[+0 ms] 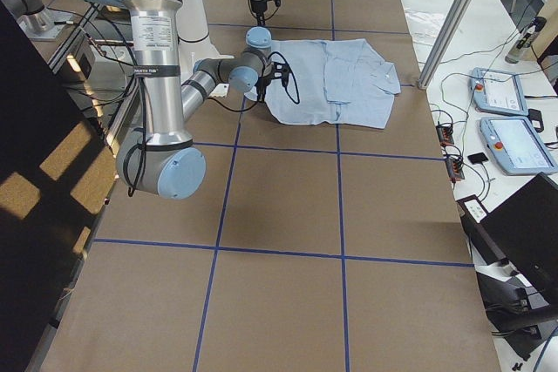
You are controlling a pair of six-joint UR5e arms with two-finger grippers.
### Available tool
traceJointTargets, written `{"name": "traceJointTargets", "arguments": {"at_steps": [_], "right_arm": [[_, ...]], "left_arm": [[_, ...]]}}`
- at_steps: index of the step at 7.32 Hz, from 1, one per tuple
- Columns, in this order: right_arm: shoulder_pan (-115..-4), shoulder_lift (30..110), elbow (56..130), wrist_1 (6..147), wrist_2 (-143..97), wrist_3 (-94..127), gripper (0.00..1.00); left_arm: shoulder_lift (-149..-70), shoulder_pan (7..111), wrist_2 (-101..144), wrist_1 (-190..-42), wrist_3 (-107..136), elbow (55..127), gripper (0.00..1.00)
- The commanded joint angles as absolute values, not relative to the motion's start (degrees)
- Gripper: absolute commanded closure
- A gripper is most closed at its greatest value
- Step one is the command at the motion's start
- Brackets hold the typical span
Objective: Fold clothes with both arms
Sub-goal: 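Lift the hem corners with both grippers toward the collar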
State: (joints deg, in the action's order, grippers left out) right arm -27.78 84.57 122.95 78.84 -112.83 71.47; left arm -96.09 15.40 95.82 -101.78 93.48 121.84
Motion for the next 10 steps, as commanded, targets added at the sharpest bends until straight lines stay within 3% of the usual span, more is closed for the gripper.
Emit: {"name": "traceJointTargets", "arguments": {"at_steps": [1, 10], "right_arm": [[-29.26, 84.29, 122.87, 78.84, -114.08, 71.37, 1.00], [-39.28, 82.54, 122.35, 78.75, -123.31, 70.58, 1.00]], "left_arm": [[-95.98, 17.39, 95.98, -101.78, 90.72, 121.64, 1.00], [-95.89, 22.58, 101.32, -101.95, 87.01, 125.23, 1.00]]}}
